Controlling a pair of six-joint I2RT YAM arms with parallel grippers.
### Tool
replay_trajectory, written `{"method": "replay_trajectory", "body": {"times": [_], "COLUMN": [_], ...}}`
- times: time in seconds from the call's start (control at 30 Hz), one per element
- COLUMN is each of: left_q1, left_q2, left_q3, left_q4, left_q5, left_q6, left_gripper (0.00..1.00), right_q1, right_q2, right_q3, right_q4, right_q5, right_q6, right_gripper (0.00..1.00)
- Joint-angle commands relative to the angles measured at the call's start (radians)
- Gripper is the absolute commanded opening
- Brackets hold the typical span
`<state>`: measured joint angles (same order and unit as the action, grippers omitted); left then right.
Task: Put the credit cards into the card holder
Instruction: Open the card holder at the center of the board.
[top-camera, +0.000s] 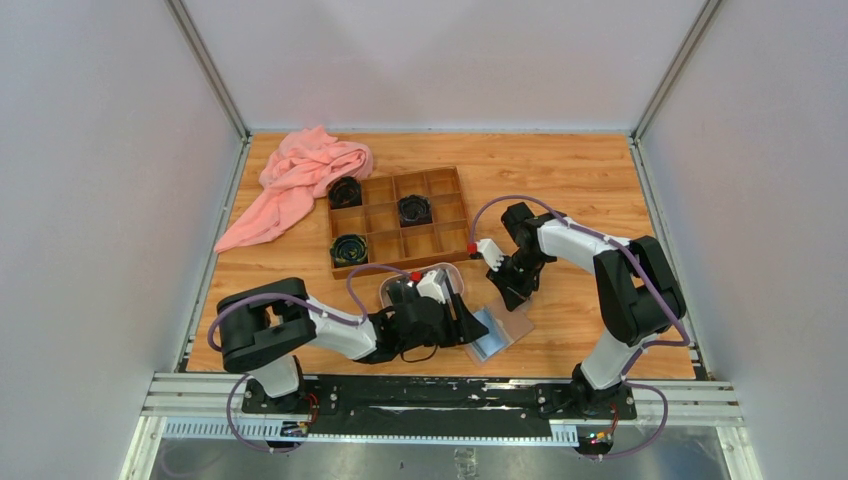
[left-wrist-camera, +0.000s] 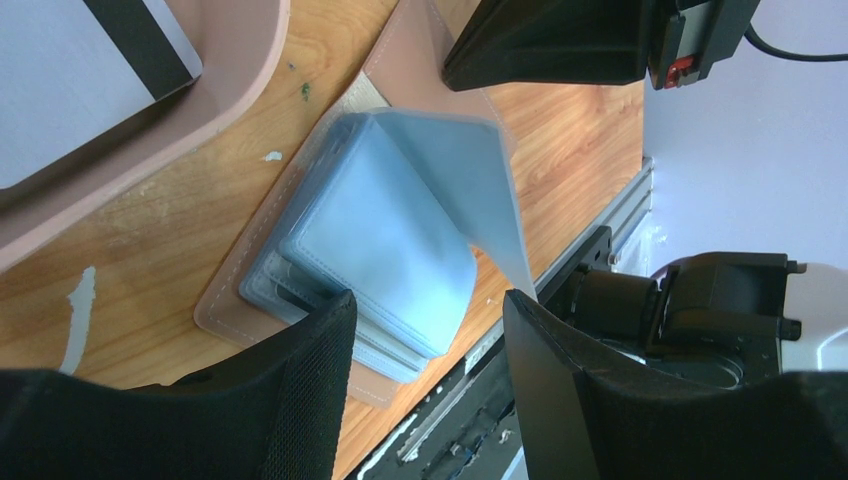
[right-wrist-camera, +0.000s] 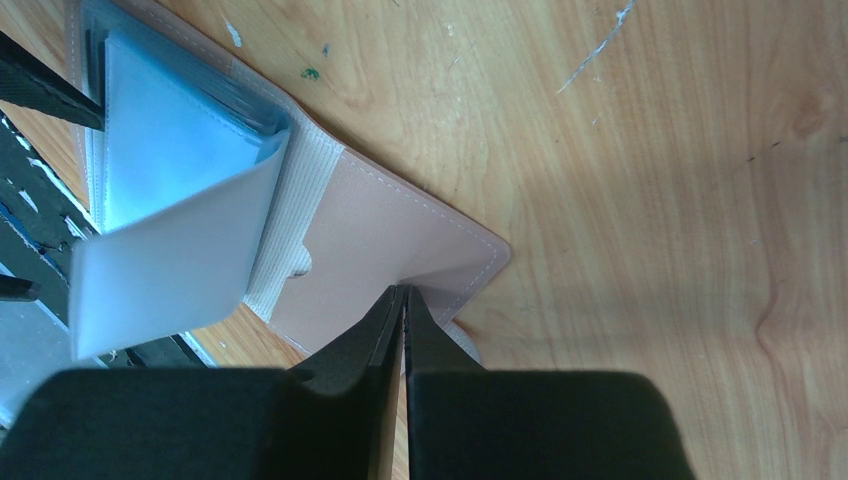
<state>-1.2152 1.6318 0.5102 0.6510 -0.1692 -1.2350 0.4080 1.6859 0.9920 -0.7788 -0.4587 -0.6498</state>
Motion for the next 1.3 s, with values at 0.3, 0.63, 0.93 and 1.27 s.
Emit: {"method": "replay_trajectory", "body": {"times": [0.3,0.63,0.93,1.27], "left_q1": [0.010,0.055,0.089,0.097], "left_q2": [0.073,0.151,0.256,0.286], "left_q3": [0.076,0.098,0.106,0.152], "left_q4": [0.019,0.173,0.340,0.335], "left_q5": [-0.052,-0.003,0.047,0.089], "left_q6": [0.022,0.089,0.079,0.077], "left_gripper": [0.60,0.61,0.60,0.59], "right_q1": [0.005,-0.066,-0.156,-0.256], "right_q2": [0.018,-0.106,-0.216,-0.218], "right_q3": [-0.011,0.007,0.005,-0.019], "right_q4": [-0.043,-0.056,-0.045,-0.062], "right_q5": [0.002,-0.092,-0.122,-0.113], "right_q6": [-0.004,0.005,0.011,-0.018], "right_gripper": [0.07,0.25,0.41,0.34]}}
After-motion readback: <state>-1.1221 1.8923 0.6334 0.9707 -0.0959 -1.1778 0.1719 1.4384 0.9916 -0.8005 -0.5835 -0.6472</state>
